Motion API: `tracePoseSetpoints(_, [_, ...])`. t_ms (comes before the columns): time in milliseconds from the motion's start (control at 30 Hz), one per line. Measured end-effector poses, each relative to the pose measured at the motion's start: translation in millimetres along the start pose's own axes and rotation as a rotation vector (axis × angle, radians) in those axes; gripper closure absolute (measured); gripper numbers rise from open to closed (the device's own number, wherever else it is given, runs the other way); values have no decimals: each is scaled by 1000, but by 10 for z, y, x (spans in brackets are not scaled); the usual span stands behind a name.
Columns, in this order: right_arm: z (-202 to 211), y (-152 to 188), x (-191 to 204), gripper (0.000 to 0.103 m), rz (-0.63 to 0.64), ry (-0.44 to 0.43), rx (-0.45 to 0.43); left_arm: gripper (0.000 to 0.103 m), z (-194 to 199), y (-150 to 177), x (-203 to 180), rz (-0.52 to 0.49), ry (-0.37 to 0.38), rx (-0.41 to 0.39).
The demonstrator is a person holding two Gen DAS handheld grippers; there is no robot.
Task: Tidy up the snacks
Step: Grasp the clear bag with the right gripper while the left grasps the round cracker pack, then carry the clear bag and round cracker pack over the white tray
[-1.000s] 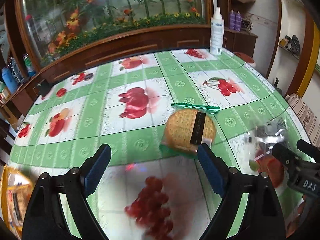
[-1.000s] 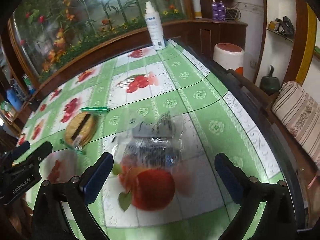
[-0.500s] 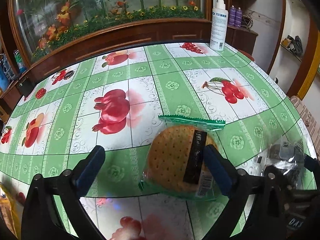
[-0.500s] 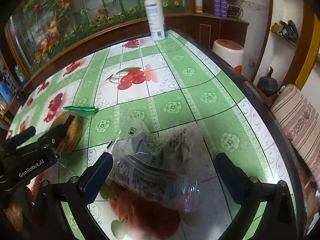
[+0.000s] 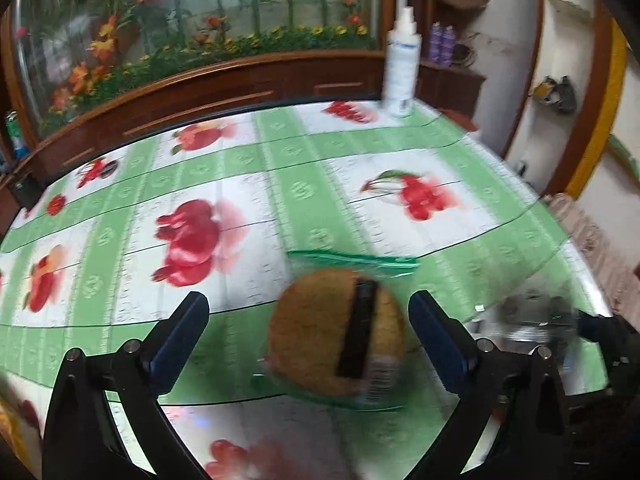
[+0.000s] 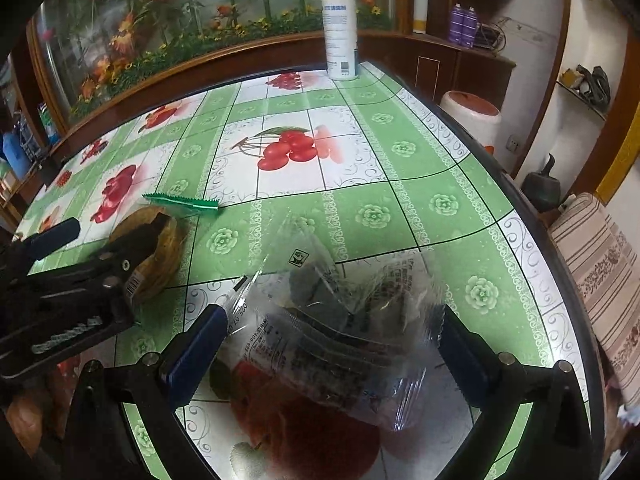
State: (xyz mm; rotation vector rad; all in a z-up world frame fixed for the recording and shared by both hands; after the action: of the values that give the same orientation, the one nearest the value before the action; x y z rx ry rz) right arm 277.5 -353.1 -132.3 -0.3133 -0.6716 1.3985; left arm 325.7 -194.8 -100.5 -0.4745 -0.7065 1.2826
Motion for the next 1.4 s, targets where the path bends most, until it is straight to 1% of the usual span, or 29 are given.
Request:
tracePoseSetpoints(100, [-1,-3,-19,0,-8,2,-4,0,-45,38,-152,-85,-1,10])
tracePoseSetpoints(233, [-27,1,0,0,13,21,11,0,-208,105,-166,-61,32,79])
tracePoseSetpoints(300, [-36,6,23,0,30,20,20,0,-280,152,-145,-45,32,119])
tracePoseSetpoints(333, [-44,10,42,0,40,19,25,0,-281,149,-141,-58,11,114])
tracePoseSetpoints(367, [-50,13,62,0,51,17,29,0,-277,156,-140,-65,10,113])
tracePoseSetpoints(433, [-48,12,76,0,58,16,30,6,-252,169,-145,-74,23,105])
tracePoseSetpoints(467, [-41,11,71,1,59,12,31,12,-238,161,-126,-76,17,98])
tracePoseSetpoints(500, [-37,11,69,3,62,11,31,23,-219,160,-104,-74,14,91])
tracePoseSetpoints(533, [-28,10,67,4,67,10,30,26,-210,152,-70,-67,12,90])
tracePoseSetpoints(633, [-7,13,55,10,74,7,25,26,-187,198,41,-62,5,89])
tracePoseSetpoints(700, [17,11,44,16,79,-2,18,26,-172,238,123,-55,-5,88])
tracePoseSetpoints(767, [52,9,27,24,76,-10,10,26,-133,302,215,-45,-12,89])
tracePoseSetpoints(867, [108,15,0,34,62,-24,-3,26,-44,417,337,-37,-29,84])
tracePoseSetpoints(933, [141,18,-4,38,59,-31,-10,27,31,505,411,-33,-39,84])
tracePoseSetpoints(1000, [173,32,12,41,61,-32,-17,27,80,564,453,-28,-42,85])
tracePoseSetpoints(1133, [229,104,87,46,71,-66,-20,27,206,731,583,1,-43,92])
tracePoseSetpoints(1300, [329,285,319,50,104,-147,-11,27,358,902,760,38,-46,97])
tracePoseSetpoints(1400, [375,392,439,51,121,-176,-4,27,480,986,864,62,-52,89])
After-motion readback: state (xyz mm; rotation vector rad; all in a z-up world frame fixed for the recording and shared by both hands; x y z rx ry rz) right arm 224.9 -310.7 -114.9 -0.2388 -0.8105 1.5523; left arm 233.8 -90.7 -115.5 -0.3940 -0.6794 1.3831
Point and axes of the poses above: each gripper's, at about its wrist camera, not at the fingertips, and z roughly against the way its jaws point, x to its left, y to its underside, the point moved 6 cm from there along -z, roughly the way its jaws point, and after that the axes turned 15 degrees about -y, right-handed, at the moved point
